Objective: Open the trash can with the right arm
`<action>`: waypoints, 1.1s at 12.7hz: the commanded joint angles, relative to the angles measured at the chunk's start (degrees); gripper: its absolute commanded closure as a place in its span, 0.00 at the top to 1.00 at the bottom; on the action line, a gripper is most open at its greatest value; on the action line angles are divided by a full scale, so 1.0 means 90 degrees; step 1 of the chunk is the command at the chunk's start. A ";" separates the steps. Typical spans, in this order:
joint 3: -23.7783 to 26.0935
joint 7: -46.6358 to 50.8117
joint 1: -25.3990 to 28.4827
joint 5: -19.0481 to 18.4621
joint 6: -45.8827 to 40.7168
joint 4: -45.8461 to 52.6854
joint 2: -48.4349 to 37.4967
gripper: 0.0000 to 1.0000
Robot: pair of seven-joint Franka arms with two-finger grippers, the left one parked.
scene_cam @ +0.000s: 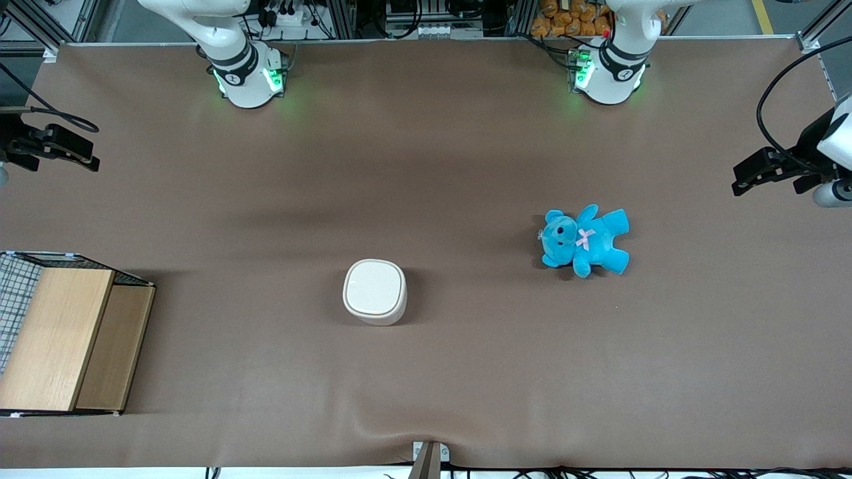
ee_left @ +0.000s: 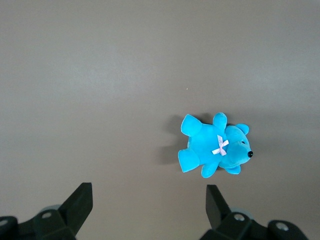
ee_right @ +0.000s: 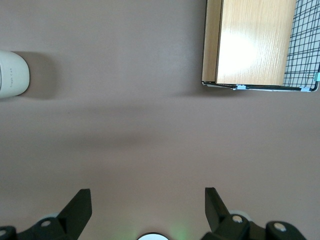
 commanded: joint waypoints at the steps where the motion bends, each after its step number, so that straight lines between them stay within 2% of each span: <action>1: 0.0037 -0.0057 -0.0067 -0.0008 -0.0080 0.0145 0.0072 1.00; 6: 0.0037 -0.0057 0.0020 -0.0018 -0.0119 0.0126 0.0189 1.00; 11: 0.0086 0.0060 0.0411 0.0021 -0.0198 0.0135 0.0433 1.00; 12: 0.0086 0.0109 0.0460 0.0127 -0.0188 0.0164 0.0521 1.00; 14: 0.0086 0.0487 0.0489 0.0750 -0.0061 0.0174 0.0764 1.00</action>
